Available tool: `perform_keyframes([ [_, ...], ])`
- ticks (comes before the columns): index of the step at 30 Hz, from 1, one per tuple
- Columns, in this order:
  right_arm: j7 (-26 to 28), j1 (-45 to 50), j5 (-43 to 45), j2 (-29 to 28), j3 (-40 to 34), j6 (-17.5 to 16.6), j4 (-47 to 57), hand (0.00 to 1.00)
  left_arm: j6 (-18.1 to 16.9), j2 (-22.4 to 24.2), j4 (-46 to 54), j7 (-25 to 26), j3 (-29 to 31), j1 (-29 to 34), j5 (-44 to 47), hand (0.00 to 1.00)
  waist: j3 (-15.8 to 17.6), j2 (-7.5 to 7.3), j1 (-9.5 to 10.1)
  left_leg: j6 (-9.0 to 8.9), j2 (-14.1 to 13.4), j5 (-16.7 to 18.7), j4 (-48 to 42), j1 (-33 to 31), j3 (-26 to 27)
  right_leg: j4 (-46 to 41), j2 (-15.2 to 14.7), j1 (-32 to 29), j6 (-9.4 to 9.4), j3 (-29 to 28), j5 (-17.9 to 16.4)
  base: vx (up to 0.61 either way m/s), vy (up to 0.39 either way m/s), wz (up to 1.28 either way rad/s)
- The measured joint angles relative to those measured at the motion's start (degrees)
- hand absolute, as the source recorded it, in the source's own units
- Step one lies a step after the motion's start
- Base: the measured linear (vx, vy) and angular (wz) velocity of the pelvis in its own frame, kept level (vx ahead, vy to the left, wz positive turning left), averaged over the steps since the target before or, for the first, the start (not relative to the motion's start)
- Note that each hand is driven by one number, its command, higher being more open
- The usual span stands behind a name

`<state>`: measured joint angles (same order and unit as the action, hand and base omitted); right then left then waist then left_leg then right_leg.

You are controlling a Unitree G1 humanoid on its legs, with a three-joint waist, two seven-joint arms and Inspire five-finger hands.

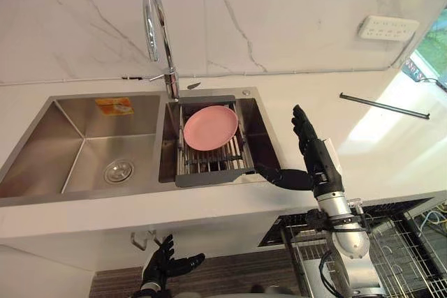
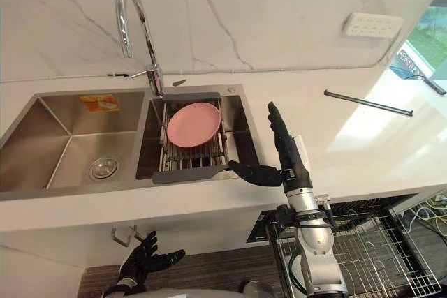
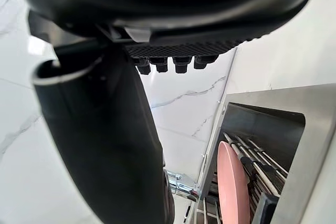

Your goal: Walk over to the sink, pick up the cup, carry it to the dishwasher, place the cup inside the dishwasher, then close the dishwasher door

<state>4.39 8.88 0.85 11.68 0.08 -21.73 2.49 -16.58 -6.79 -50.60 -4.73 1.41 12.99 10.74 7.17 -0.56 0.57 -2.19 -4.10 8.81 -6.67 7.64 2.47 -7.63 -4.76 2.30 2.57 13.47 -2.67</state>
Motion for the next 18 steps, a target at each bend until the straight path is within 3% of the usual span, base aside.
perform_keyframes([
  [9,1.4,-0.4,0.0,-0.1,-2.5,2.9,-1.7,1.00,-0.4,-1.6,-1.4,-0.1,-0.2,1.3,-4.1,1.00,-0.3,0.36,-0.12,-1.28,0.2,-2.4,2.8,0.1,-0.1,3.1,-0.1,0.7,0.19,1.1,1.3,0.03,-0.003,0.06],
  [10,0.7,-1.5,-0.1,-0.1,-2.4,2.9,-5.4,1.00,0.5,-1.7,-3.7,0.8,-0.7,3.4,-5.2,1.00,-1.6,1.98,-1.37,-1.12,-1.0,-4.8,6.7,-0.2,3.7,7.6,1.4,1.5,-0.65,1.9,4.2,0.00,0.000,0.00],
  [18,-0.1,-1.3,-0.6,-0.2,-2.4,2.9,-5.5,1.00,0.6,-1.7,-3.7,0.8,-0.7,3.4,-5.2,1.00,-1.5,2.11,-1.38,-1.12,-1.0,-4.8,6.6,0.2,4.9,7.5,1.4,1.5,-0.65,1.2,4.2,0.00,0.001,-0.05],
])
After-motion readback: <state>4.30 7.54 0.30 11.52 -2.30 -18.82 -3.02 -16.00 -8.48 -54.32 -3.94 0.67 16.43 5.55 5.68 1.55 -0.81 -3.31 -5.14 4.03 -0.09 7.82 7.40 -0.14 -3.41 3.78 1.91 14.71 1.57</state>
